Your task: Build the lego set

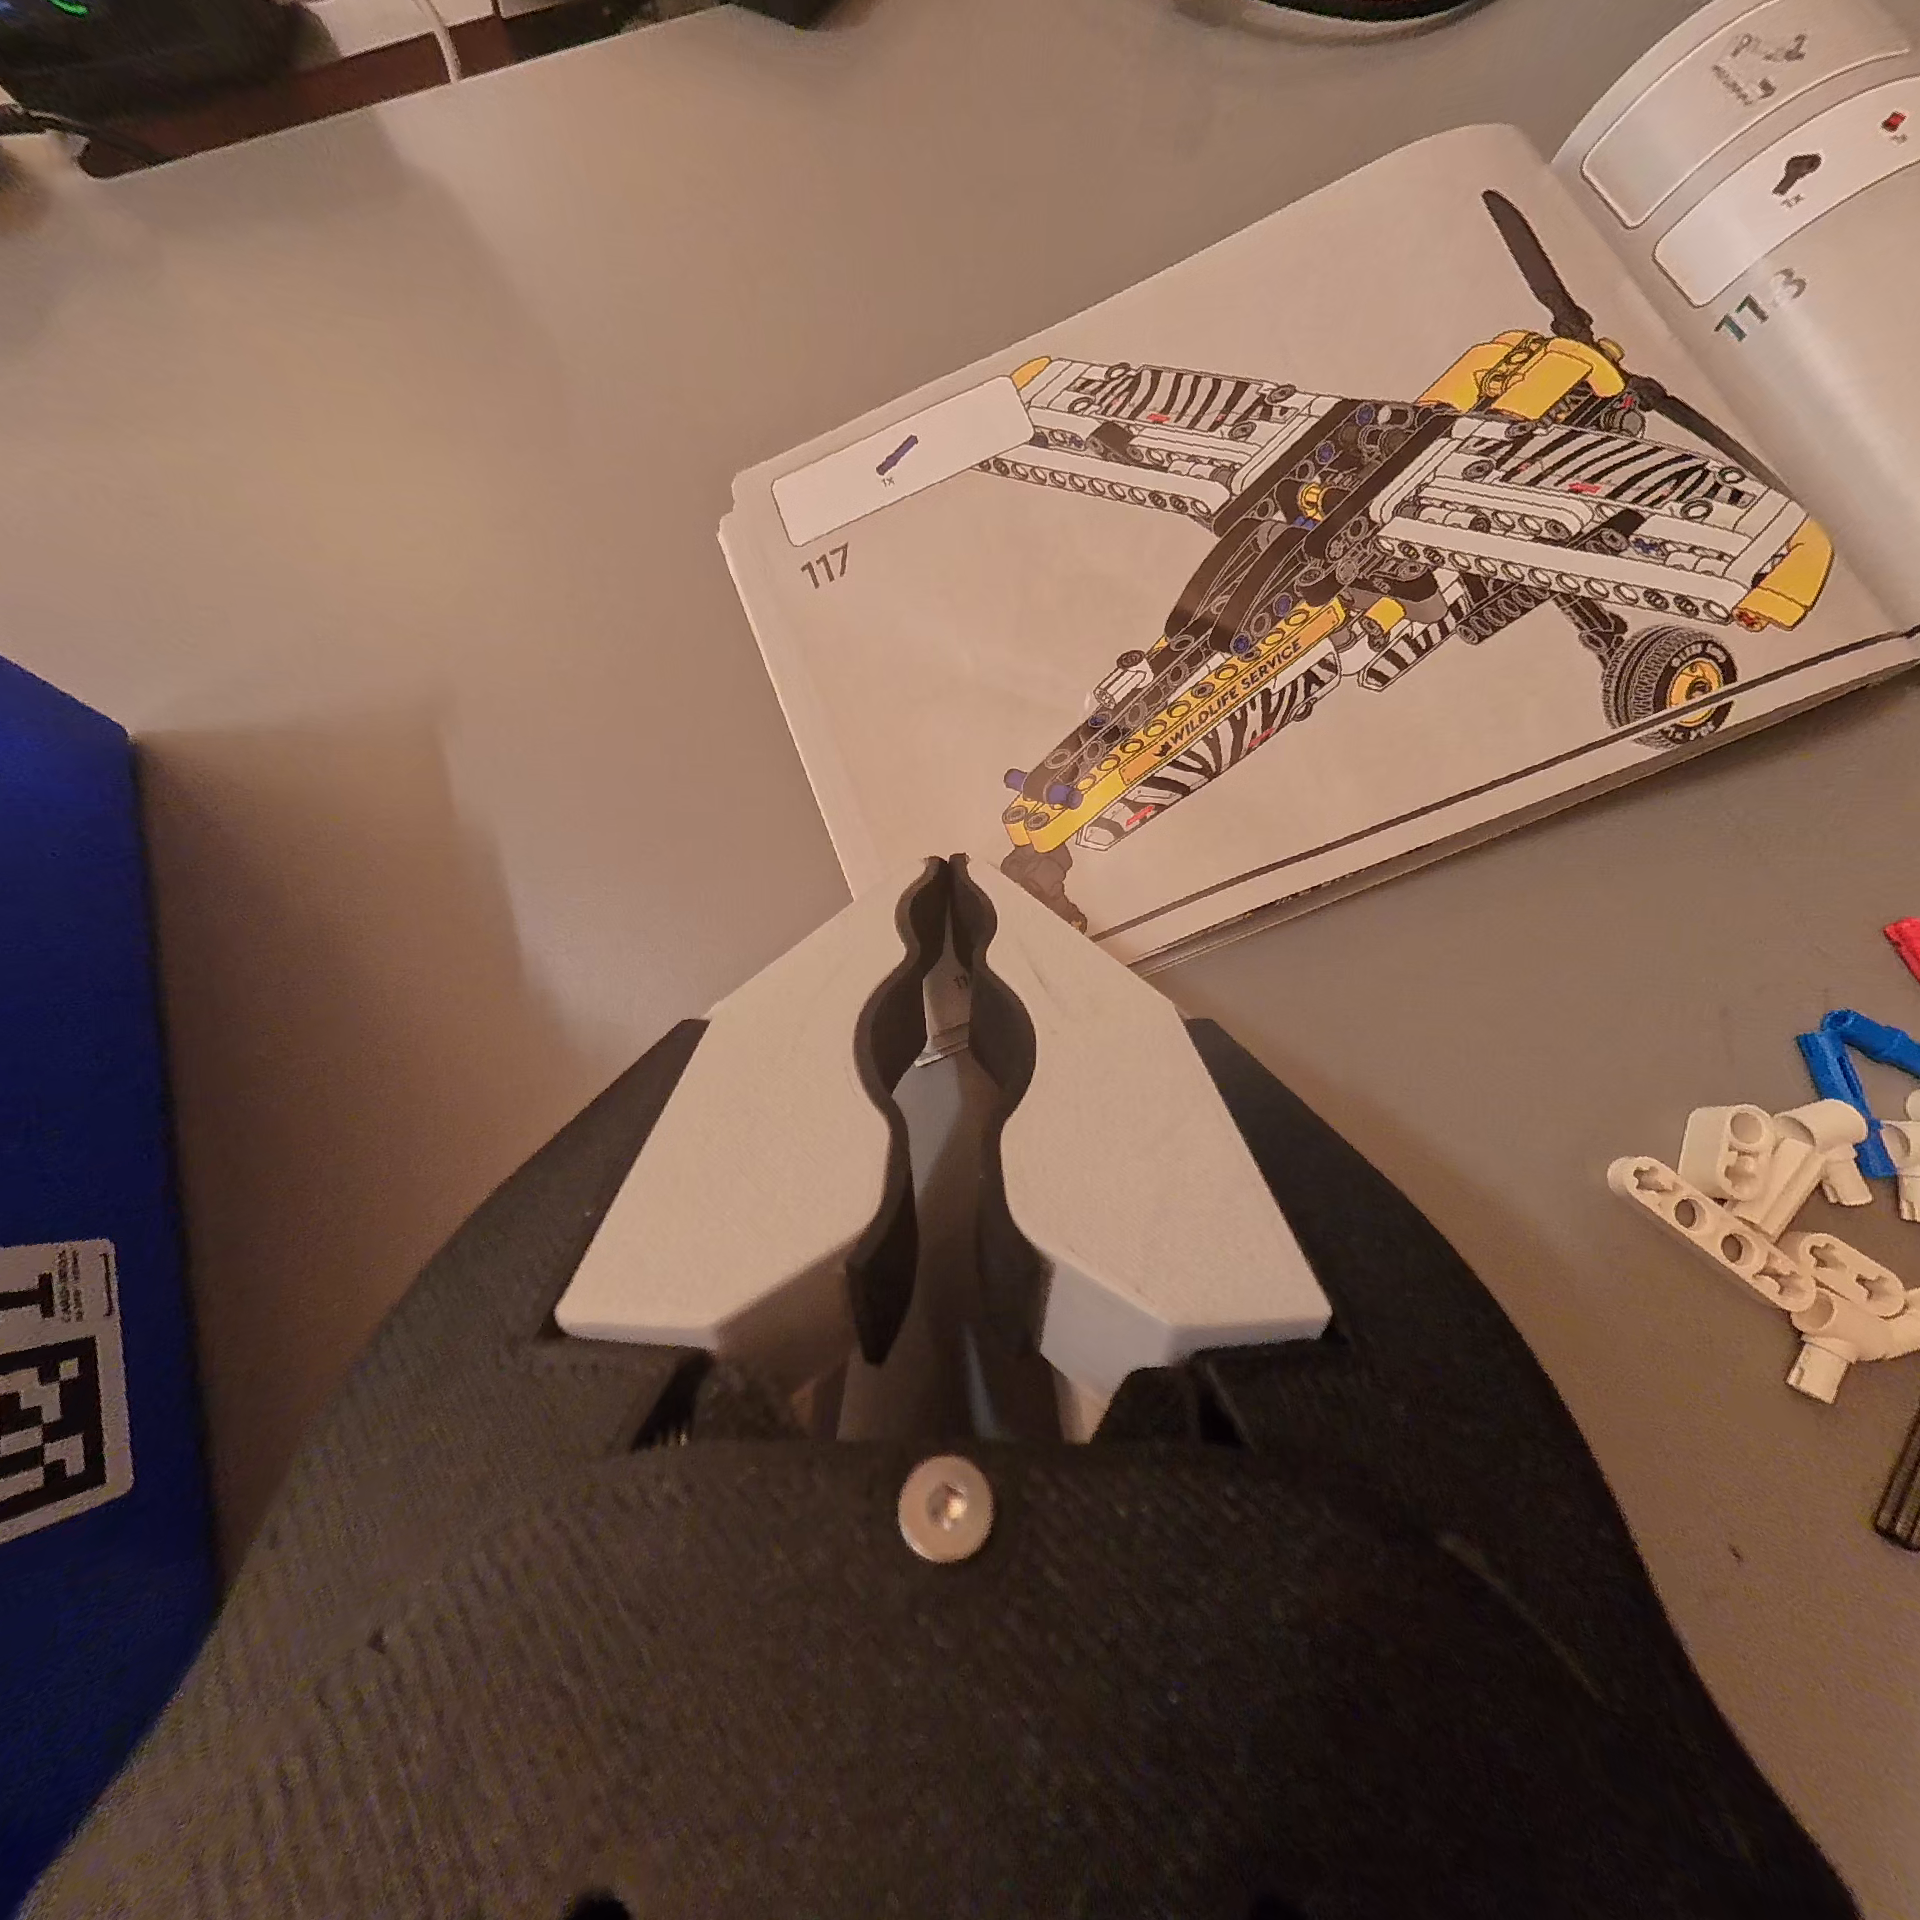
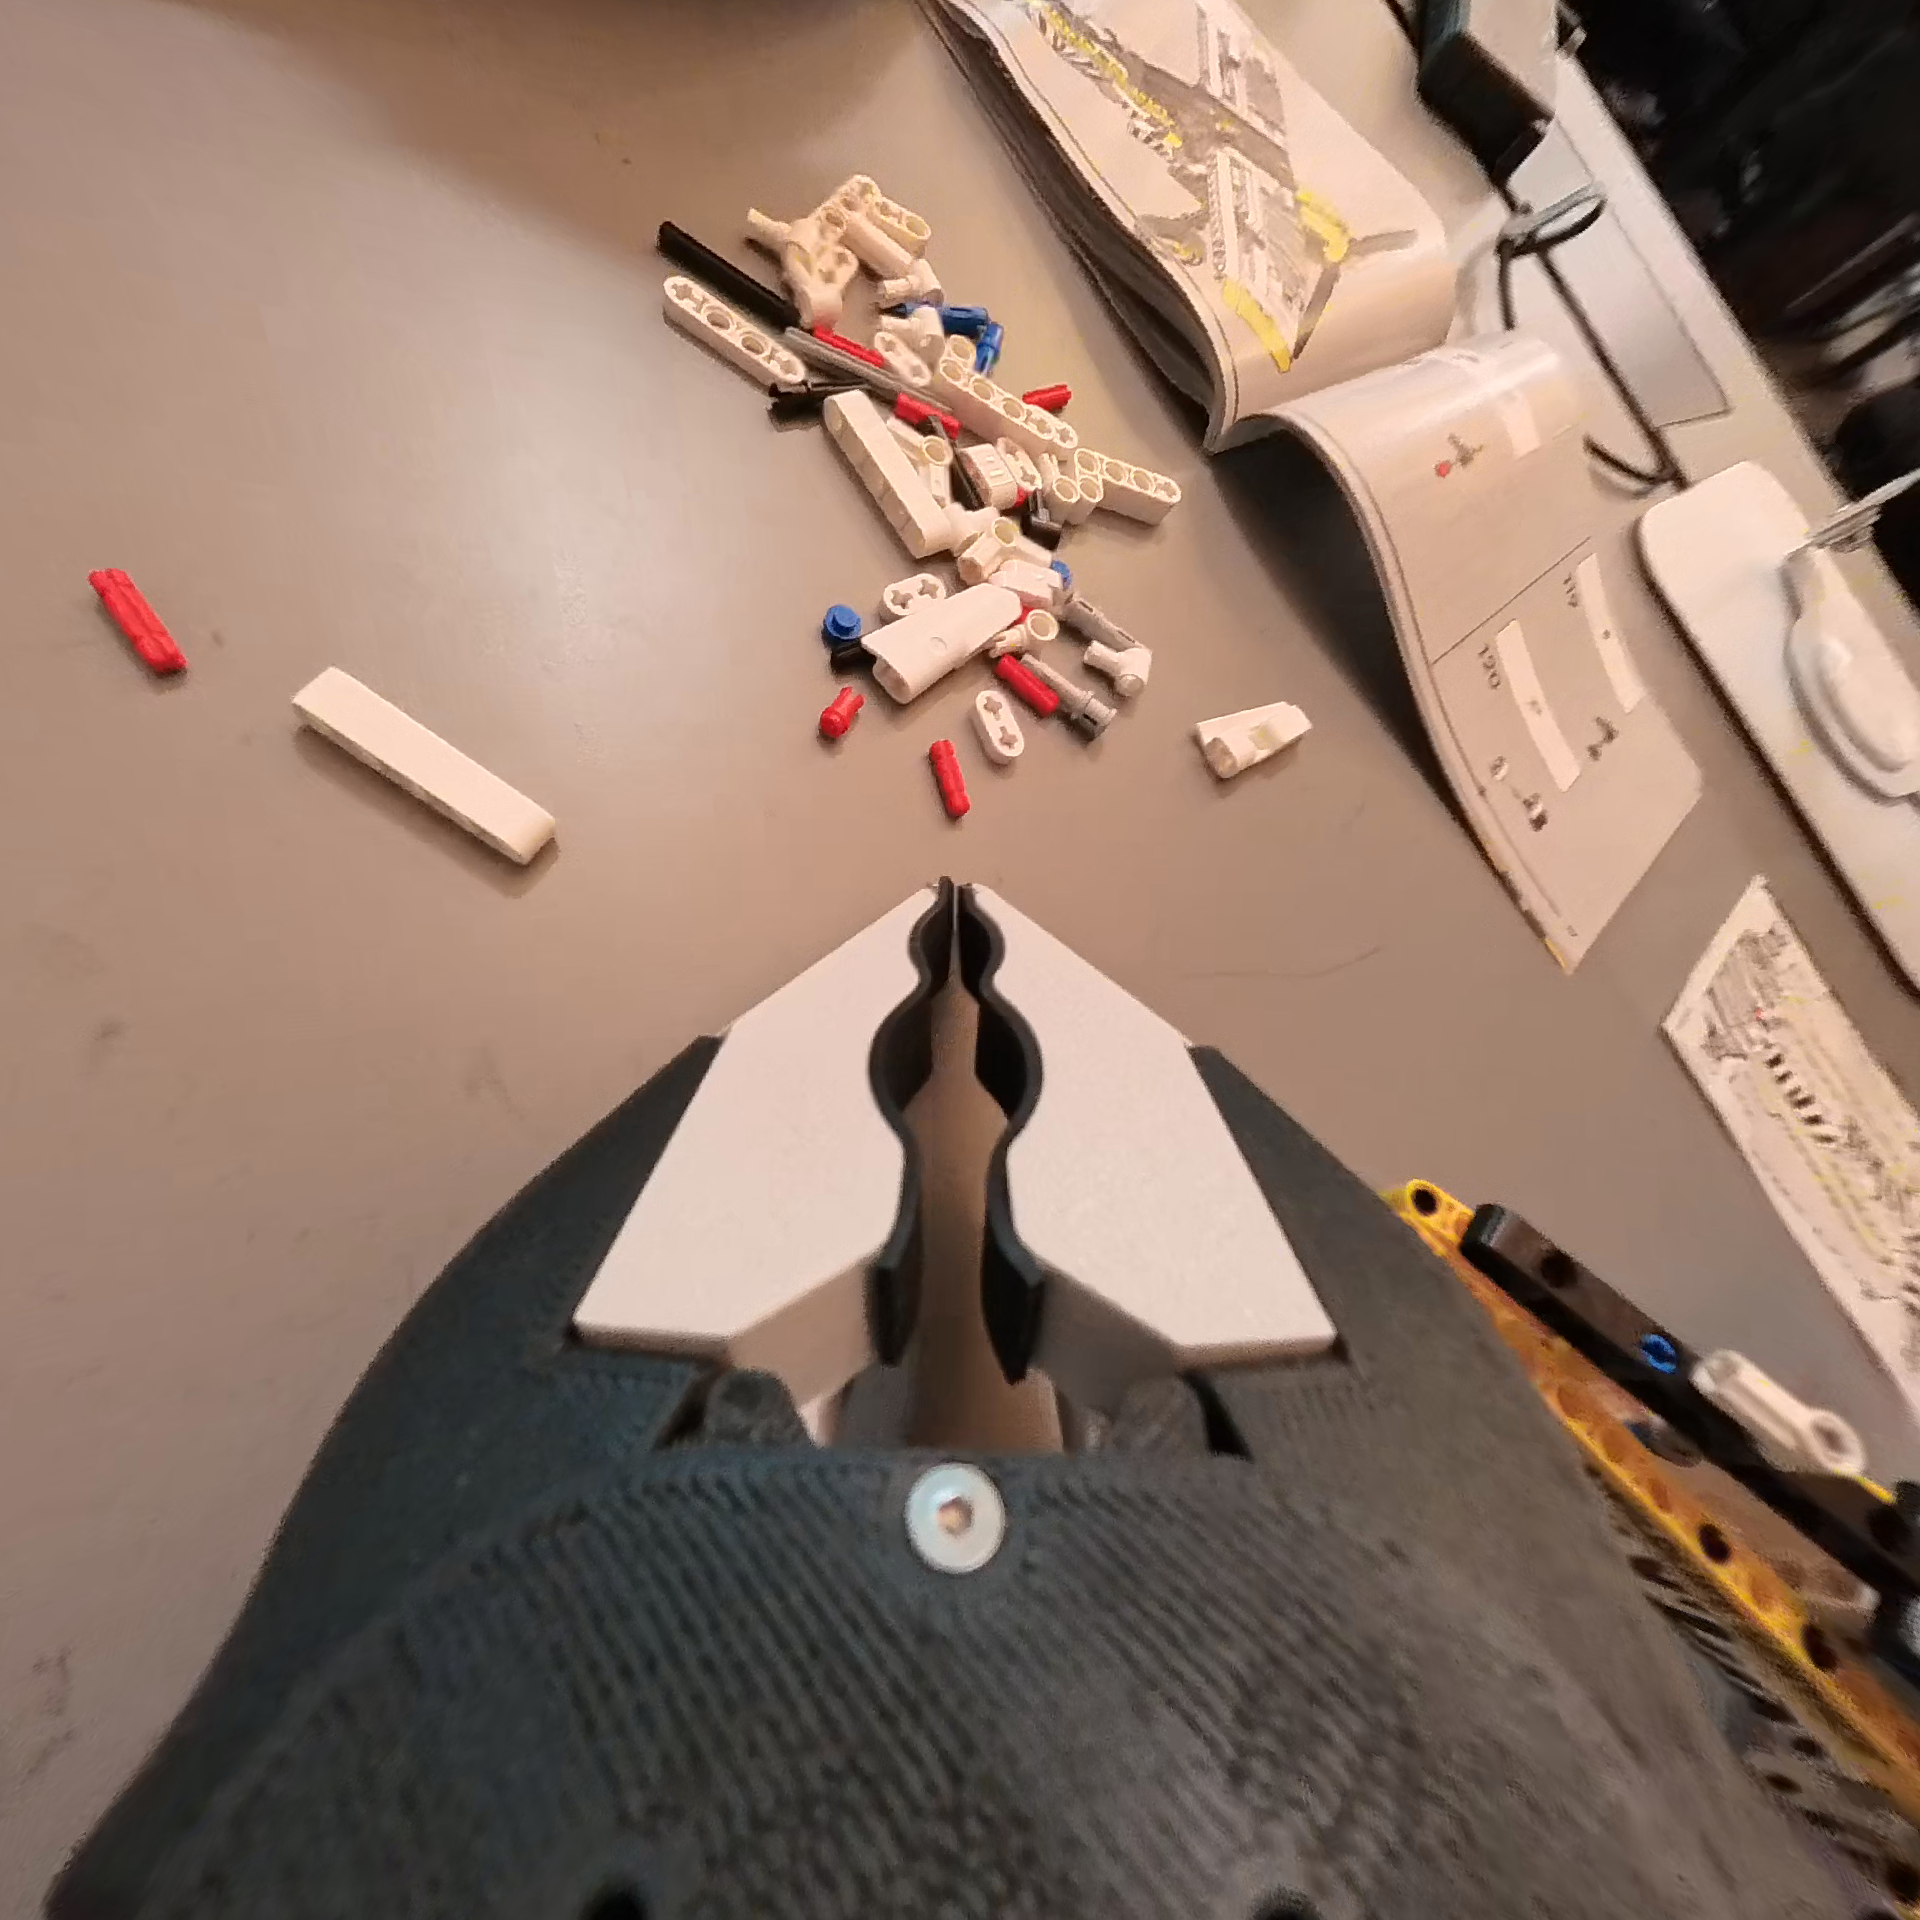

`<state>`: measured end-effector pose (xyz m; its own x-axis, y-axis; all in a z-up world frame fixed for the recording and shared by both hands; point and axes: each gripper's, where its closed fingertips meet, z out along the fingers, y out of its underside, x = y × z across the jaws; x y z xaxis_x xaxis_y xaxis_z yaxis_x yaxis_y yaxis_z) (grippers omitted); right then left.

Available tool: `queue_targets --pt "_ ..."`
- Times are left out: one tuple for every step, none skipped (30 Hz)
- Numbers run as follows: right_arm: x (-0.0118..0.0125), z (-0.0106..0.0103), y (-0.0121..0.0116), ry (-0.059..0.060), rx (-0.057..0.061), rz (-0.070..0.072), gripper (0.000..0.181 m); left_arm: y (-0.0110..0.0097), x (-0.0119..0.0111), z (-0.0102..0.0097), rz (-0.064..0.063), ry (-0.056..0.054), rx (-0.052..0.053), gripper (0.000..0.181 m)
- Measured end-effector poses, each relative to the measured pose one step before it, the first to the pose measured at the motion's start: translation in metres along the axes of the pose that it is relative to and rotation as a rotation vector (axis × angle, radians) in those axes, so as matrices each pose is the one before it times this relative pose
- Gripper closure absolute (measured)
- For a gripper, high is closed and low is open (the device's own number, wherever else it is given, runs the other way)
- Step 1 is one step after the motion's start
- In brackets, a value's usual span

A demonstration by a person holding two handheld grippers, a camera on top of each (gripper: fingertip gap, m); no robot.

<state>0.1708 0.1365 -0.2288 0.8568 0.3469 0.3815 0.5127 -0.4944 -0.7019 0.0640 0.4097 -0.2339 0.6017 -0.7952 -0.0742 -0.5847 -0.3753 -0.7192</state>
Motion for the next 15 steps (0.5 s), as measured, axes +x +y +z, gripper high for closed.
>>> queue_targets --pt "0.00098 0.00043 0.00068 -0.0184 -0.0040 0.0313 0.180 0.00023 -0.00004 -0.00029 0.0018 -0.0018 0.0001 0.178" --pt "0.00146 0.00050 0.00074 -0.0157 -0.0043 0.0323 0.177 0.00023 0.00004 -0.00025 0.0004 0.0006 0.0002 0.178" --pt "0.00128 0.00033 0.00050 -0.0128 -0.0023 0.0277 0.175 0.00024 0.00017 -0.00038 -0.0009 0.0034 0.0002 0.178" --pt "0.00083 0.00015 0.00009 -0.0099 -0.0010 0.0197 0.173 0.00066 0.00042 -0.00064 -0.0009 0.0066 0.0002 0.178" --pt "0.00054 0.00013 0.00031 -0.0069 -0.0013 0.0127 0.173 0.00099 0.00075 -0.00119 0.0015 0.0086 0.0005 0.178" --pt "-0.00008 0.00024 0.00003 -0.0067 -0.0005 0.0073 0.174 0.00140 0.00102 -0.00151 0.0043 0.0102 0.0008 0.177" --pt "-0.00022 0.00022 0.00017 -0.0058 -0.0010 0.0043 0.175 0.00155 0.00108 -0.00180 0.0035 0.0117 0.0008 0.178" --pt "-0.00048 0.00011 0.00015 -0.0064 -0.0006 0.0033 0.176 0.00160 0.00114 -0.00184 0.0006 0.0135 0.0009 0.178" --pt "-0.00038 0.00007 -0.00006 -0.0067 -0.0002 0.0039 0.177 0.00132 0.00111 -0.00154 -0.0028 0.0155 0.0011 0.178" --pt "-0.00029 0.00006 0.00007 -0.0061 0.0000 0.0043 0.177 0.00094 0.00086 -0.00113 -0.0056 0.0161 0.0008 0.178" --pt "-0.00013 0.00002 -0.00007 -0.0045 0.0002 0.0041 0.177 0.00038 0.00077 -0.00058 -0.0099 0.0180 0.0007 0.178" --pt "-0.00016 0.00006 0.00002 -0.0046 0.0000 0.0040 0.178 0.00031 0.00109 -0.00048 -0.0135 0.0238 0.0008 0.178" --pt "-0.00017 0.00009 0.00008 -0.0061 -0.0001 0.0054 0.178 0.00050 0.00179 -0.00084 -0.0149 0.0312 0.0006 0.179" --pt "-0.00004 0.00012 0.00001 -0.0068 -0.0001 0.0076 0.178 0.00091 0.00207 -0.00100 -0.0165 0.0335 -0.0001 0.179" --pt "0.00006 0.00000 0.00003 -0.0074 -0.0001 0.0091 0.178 0.00115 0.00205 -0.00106 -0.0163 0.0307 -0.0004 0.179"
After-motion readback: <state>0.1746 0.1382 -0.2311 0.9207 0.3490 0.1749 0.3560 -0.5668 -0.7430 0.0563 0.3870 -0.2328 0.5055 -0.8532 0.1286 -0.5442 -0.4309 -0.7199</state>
